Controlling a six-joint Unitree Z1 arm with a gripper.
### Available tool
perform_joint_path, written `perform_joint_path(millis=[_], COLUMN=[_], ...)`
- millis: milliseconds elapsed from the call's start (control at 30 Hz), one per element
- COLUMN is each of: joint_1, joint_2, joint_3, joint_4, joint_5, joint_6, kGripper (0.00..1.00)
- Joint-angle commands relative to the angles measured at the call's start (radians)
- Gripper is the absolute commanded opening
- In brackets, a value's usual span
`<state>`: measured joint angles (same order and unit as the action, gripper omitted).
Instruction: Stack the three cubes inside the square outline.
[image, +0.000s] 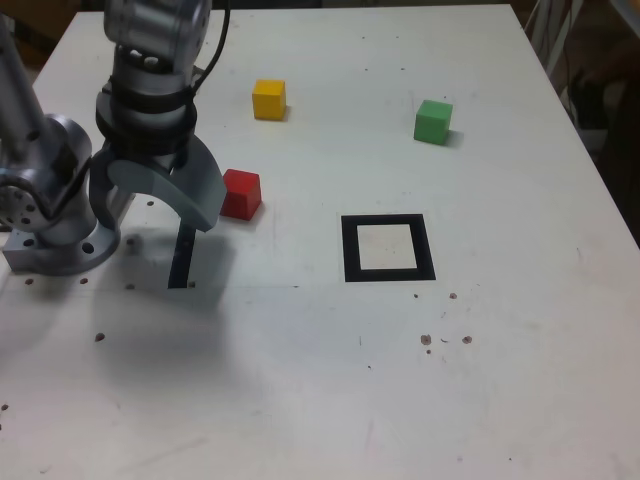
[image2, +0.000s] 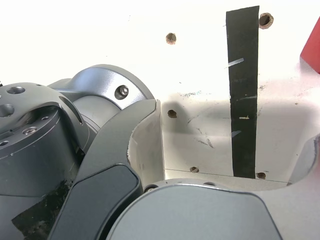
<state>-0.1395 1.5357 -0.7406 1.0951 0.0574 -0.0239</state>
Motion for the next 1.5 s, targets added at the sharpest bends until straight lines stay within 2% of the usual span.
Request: perform_joint_path(millis=[0, 267, 367, 600, 867, 1067, 1233, 1467], joint_1=[-0.002, -0.002, -0.002, -0.001, 0.027, 0.044, 0.063, 0.069], joint_2=[0.002, -0.005, -0.002, 0.042, 0.139, 0.174, 0.211, 0.236], joint_3=[-0.002, -0.021, -0.065, -0.163, -0.180, -0.161, -0.152, -0.157], joint_4=[0.003, 0.019, 0.046, 0.062, 0.020, -0.026, -0.058, -0.066], joint_5=[0.003, 0.018, 0.050, 0.159, 0.221, 0.260, 0.272, 0.260], joint_6=[-0.002, -0.002, 0.002, 0.054, 0.111, 0.114, 0.114, 0.116], kGripper=[0.99, 0.98, 0.97, 0.96, 0.94, 0.93, 0.90, 0.75])
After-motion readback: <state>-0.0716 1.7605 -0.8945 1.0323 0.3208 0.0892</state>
